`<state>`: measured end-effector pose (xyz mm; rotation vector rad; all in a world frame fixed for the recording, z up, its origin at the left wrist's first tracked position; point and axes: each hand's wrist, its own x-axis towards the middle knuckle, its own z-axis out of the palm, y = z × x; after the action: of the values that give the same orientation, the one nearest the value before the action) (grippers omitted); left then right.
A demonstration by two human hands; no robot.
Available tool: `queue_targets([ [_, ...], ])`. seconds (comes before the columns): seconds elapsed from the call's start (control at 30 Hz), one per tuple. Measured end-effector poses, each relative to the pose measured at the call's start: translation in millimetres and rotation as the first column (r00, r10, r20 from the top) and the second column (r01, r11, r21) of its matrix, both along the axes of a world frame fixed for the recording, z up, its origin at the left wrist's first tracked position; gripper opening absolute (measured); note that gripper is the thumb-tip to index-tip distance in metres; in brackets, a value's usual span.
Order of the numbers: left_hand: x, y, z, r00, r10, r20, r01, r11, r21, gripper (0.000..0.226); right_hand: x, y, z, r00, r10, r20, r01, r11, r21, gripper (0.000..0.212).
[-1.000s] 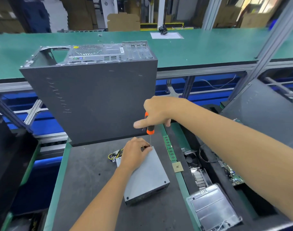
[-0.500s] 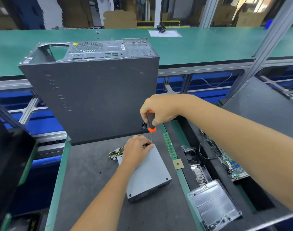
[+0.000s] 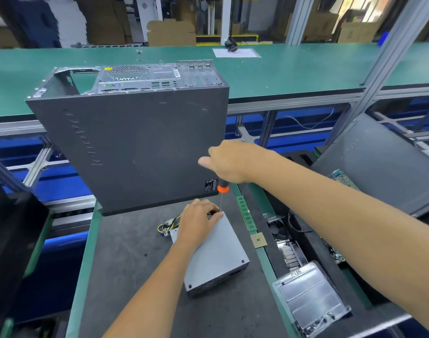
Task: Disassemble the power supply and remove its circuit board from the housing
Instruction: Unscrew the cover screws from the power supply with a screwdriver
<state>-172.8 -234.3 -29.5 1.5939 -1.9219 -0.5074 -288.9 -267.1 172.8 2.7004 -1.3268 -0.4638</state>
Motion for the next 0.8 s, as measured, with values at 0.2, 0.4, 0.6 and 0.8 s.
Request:
queue_targets([
  [0.2, 1, -1, -1, 1.000, -0.006, 0.018, 0.006, 1.000, 0.001, 0.016, -3, 2, 5, 0.961, -0.072, 0.266, -0.008, 0.957, 0.289, 0.023],
  [0.4, 2, -1, -2, 1.000, 0.003, 0.022, -0.002, 1.000, -0.023, 0.014, 0, 2, 0, 0.988, -0.106, 0.111, 0.098, 0.992, 0.078, 0.007],
  [0.6, 0, -1, -3, 1.000, -0.005, 0.014, 0.005, 1.000, -0.018, 0.014, -3, 9, 1, 0.989, -0.111, 0.101, 0.099, 0.988, 0.115, 0.022],
  [0.8, 1, -1, -2, 0.999, -0.004, 0.036, 0.005, 1.000, -0.013, 0.015, -3, 8, 6, 0.953, -0.161, 0.255, 0.076, 0.946, 0.315, 0.027],
])
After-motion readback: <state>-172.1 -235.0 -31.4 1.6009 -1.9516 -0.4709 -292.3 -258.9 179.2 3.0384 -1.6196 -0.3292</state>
